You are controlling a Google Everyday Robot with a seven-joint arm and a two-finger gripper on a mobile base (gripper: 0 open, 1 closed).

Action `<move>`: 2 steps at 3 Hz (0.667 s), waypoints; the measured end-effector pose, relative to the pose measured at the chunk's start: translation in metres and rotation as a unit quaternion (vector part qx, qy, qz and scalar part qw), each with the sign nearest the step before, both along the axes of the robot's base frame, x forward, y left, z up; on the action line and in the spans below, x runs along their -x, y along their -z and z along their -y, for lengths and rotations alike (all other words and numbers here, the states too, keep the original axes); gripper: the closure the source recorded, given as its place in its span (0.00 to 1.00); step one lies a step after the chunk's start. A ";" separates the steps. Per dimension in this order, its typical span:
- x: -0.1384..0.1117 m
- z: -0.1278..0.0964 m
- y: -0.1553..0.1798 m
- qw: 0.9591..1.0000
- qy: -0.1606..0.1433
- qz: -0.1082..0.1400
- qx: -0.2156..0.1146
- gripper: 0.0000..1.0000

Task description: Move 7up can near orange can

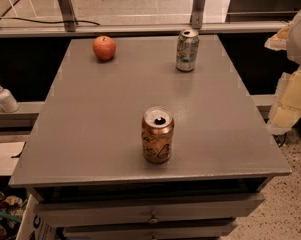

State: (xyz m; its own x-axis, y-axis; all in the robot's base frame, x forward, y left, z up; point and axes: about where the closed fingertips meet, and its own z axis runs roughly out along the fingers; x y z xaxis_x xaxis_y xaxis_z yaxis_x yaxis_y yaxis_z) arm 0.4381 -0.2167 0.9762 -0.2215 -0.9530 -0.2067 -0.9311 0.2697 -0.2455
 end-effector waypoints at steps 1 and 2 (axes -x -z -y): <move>0.000 0.000 0.000 1.000 0.000 0.000 0.000 0.00; -0.005 0.000 0.000 1.000 -0.007 0.009 -0.013 0.00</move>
Offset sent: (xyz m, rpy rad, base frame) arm 0.0117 -0.0005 -0.0051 0.0637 -0.0217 0.0348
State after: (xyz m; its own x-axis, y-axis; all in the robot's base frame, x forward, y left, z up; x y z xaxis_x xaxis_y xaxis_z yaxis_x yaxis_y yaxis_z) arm 0.4429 -0.2163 0.9764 -0.2048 -0.9503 -0.2346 -0.9302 0.2635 -0.2554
